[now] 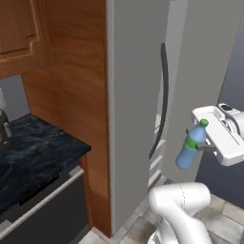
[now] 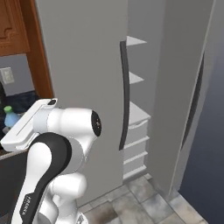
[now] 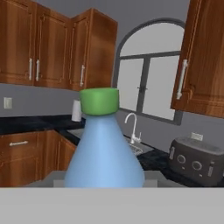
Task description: Take the bottled waters from the counter and place them in the freezer to freeze. Close the freezer door after placing the bottles.
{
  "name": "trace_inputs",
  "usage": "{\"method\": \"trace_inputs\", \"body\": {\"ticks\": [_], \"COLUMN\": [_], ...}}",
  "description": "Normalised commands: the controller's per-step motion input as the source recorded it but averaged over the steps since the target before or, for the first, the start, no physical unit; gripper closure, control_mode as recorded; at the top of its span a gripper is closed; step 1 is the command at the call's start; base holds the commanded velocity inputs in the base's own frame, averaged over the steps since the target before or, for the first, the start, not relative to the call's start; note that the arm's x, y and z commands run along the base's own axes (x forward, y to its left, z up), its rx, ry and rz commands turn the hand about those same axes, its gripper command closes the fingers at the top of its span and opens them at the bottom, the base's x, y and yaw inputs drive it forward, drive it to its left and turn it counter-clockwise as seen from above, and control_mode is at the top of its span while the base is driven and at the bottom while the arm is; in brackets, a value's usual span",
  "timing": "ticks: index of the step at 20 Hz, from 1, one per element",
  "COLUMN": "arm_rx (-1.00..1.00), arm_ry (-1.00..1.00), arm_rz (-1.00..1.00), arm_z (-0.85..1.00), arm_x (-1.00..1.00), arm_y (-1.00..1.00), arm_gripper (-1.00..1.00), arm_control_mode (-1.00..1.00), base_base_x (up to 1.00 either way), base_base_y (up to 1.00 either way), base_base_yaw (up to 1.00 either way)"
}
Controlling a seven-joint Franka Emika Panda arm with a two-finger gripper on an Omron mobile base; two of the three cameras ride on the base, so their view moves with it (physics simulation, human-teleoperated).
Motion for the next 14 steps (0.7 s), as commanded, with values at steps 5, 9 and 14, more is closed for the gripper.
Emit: {"method": "trace_inputs", "body": {"ticks": [5,9,14], "arm_rx": [0.0,0.0,0.0], "arm_ry": [0.0,0.0,0.0], "arm_rz": [0.0,0.0,0.0], "arm_z": [0.0,0.0,0.0], "arm_x": [0.0,0.0,0.0], "arm_y": [0.0,0.0,0.0], "arm_gripper": [1.0,1.0,1.0], "arm_control_mode": [1.0,1.0,1.0], "base_base_x": [0.39,0.3,0.33], "base_base_y": [-0.63,-0.64,-0.49], "base_base_yaw": [0.0,0.0,0.0]}}
